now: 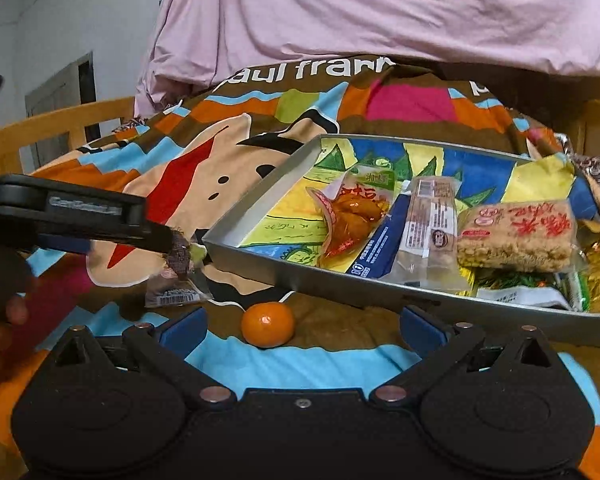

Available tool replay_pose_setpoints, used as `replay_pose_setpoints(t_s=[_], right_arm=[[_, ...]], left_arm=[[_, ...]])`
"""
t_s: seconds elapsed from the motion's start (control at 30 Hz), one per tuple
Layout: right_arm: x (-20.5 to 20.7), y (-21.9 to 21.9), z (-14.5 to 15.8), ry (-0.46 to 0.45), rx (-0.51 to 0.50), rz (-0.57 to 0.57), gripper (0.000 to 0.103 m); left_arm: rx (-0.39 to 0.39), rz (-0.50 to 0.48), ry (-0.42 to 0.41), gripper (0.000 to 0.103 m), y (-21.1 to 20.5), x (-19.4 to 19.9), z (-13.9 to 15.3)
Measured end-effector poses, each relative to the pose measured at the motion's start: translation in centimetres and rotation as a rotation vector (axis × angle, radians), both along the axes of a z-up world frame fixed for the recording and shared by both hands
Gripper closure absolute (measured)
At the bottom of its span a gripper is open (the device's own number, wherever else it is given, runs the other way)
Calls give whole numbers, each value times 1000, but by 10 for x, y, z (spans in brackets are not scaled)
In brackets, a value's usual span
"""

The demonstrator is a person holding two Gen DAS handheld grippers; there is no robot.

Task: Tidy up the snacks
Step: 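Move the left tool to the brown jerky stick while the right tool approaches the tangerine, then grasp the brown jerky stick with the left tool while the right tool grasps the tangerine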

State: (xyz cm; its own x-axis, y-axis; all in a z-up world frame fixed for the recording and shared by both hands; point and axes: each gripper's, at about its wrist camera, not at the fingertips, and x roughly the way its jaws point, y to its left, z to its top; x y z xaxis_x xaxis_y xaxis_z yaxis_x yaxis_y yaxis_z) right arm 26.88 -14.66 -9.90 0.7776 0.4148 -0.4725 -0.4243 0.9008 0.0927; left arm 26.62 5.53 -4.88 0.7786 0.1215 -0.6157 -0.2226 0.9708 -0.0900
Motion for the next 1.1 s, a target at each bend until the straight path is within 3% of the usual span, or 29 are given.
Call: replay_pose_setpoints(t_s=[0.1,0.33,0.53,0.67,1.1], right_arm=[[2,0,-5,17,13,2,8],[3,6,-10,24,23,34,14],[9,10,-12,54,30,46,24],[10,8,-13,69,36,34,35],[9,14,-13,66,9,60,62]], left_arm=[[-30,-44,6,0,-5,13,-8],[19,-37,60,0,-19,45,-27],[138,-33,103,0,-37,56,-41],[98,-31,76,2,-30,50,-42],[78,-6,49,43,-15,32,-32]])
